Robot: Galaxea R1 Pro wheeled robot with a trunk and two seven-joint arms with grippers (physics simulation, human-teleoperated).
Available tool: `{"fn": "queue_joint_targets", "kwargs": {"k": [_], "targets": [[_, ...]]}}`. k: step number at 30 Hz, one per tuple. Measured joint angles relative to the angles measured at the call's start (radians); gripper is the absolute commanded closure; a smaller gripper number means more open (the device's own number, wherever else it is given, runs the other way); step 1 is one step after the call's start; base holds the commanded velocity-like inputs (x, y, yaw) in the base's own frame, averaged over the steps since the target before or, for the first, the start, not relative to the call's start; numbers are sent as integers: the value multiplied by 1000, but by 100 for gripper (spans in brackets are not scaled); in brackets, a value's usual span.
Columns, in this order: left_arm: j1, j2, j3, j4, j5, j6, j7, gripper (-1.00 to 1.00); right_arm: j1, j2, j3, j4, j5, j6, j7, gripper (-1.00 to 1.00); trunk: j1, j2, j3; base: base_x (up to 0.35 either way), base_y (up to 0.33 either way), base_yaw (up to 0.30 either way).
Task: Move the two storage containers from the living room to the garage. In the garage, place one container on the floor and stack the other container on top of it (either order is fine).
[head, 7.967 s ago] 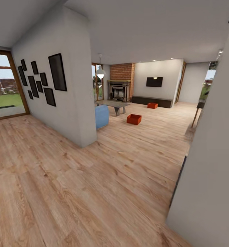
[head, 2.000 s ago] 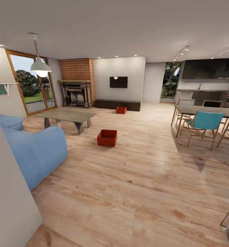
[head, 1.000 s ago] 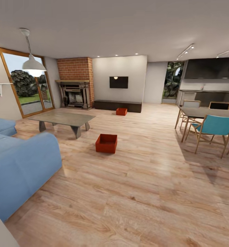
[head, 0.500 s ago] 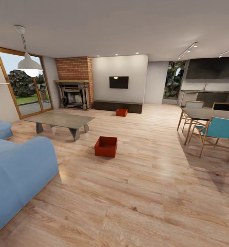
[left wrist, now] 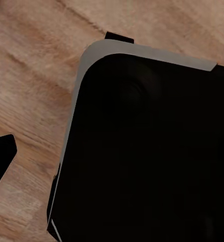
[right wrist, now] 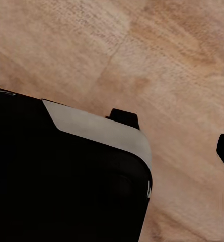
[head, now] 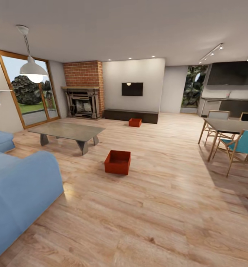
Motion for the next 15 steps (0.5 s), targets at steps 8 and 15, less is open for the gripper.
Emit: {"fn": "queue_joint_targets", "kwargs": {"k": [8, 15], "targets": [[0, 0, 0, 0, 0, 0, 0, -100, 0, -3, 0, 0, 1, -1, 1, -100, 0, 0, 0, 325, 73, 113], [0, 0, 0, 0, 0, 0, 0, -100, 0, -6, 1, 0, 3, -2, 1, -100, 0, 0, 0, 325, 74, 9]]}}
